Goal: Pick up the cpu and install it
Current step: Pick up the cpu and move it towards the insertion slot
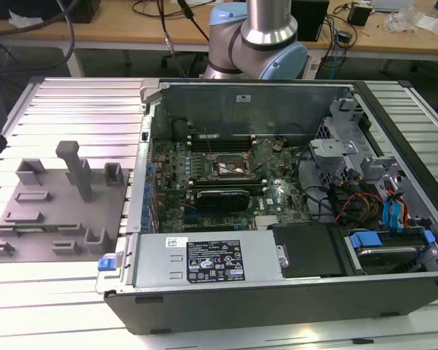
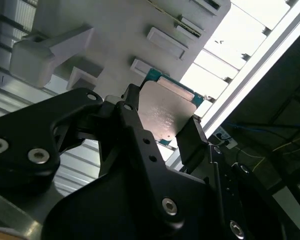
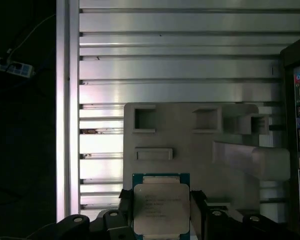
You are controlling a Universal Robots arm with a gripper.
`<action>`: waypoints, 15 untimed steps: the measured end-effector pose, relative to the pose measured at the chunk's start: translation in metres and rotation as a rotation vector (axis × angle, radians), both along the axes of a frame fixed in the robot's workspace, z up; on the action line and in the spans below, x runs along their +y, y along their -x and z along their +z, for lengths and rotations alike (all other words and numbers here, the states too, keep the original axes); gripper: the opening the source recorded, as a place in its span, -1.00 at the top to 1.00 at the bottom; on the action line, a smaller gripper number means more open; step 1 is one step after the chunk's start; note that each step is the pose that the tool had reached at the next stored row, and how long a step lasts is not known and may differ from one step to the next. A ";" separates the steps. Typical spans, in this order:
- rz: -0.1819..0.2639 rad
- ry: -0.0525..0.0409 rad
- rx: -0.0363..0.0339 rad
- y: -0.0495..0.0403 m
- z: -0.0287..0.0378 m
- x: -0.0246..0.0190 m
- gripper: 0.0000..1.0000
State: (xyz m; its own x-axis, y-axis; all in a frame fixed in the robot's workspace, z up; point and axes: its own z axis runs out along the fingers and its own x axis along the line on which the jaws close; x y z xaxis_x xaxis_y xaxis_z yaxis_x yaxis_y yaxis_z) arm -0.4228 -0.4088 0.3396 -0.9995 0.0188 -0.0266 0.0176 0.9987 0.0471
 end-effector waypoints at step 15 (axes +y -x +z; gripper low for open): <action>0.000 0.0000 0.0001 0.0000 0.0533 0.0006 -0.08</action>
State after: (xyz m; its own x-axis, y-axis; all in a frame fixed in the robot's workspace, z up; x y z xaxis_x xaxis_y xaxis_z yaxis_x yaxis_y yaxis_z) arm -0.4227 -0.4082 0.3929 -0.9995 0.0188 -0.0266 0.0176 0.9987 0.0471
